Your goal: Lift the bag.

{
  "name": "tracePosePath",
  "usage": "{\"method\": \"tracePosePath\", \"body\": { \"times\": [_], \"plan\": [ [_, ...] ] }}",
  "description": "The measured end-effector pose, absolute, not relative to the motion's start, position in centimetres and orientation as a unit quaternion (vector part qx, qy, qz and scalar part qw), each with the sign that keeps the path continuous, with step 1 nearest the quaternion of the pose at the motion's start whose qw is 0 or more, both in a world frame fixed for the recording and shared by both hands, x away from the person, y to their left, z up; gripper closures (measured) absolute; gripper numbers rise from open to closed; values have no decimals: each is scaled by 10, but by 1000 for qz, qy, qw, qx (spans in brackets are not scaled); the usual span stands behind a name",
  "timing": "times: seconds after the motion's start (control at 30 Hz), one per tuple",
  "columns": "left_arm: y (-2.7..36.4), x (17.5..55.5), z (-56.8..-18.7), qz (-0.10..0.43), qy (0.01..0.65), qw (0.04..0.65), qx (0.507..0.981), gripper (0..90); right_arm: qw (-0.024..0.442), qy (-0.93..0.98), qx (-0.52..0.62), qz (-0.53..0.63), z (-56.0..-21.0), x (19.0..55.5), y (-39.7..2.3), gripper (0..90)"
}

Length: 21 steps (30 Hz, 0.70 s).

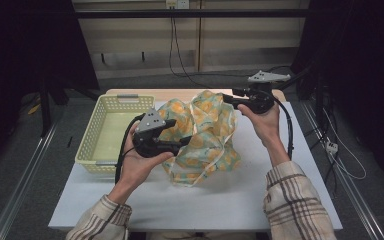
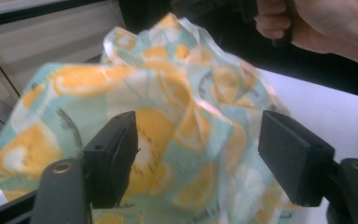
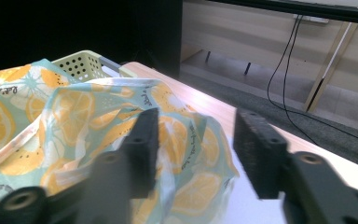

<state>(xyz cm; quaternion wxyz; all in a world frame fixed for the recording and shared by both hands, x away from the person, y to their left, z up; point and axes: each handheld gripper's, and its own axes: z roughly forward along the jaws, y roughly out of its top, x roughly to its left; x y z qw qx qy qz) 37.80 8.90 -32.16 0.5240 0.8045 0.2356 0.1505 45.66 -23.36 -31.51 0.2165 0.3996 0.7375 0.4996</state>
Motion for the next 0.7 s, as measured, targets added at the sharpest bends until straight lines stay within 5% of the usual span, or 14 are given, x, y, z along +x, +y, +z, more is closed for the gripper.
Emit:
{"method": "tracePosePath", "body": {
  "times": [0.33, 0.7],
  "plan": [
    [88, 376, -315, 160, 230, 528, 802, 242, 236, 731, 412, 491, -314, 447, -246, 432],
    [106, 377, -323, 169, 260, 520, 796, 74, 234, 736, 420, 477, -330, 420, -255, 310]
  ]
}}
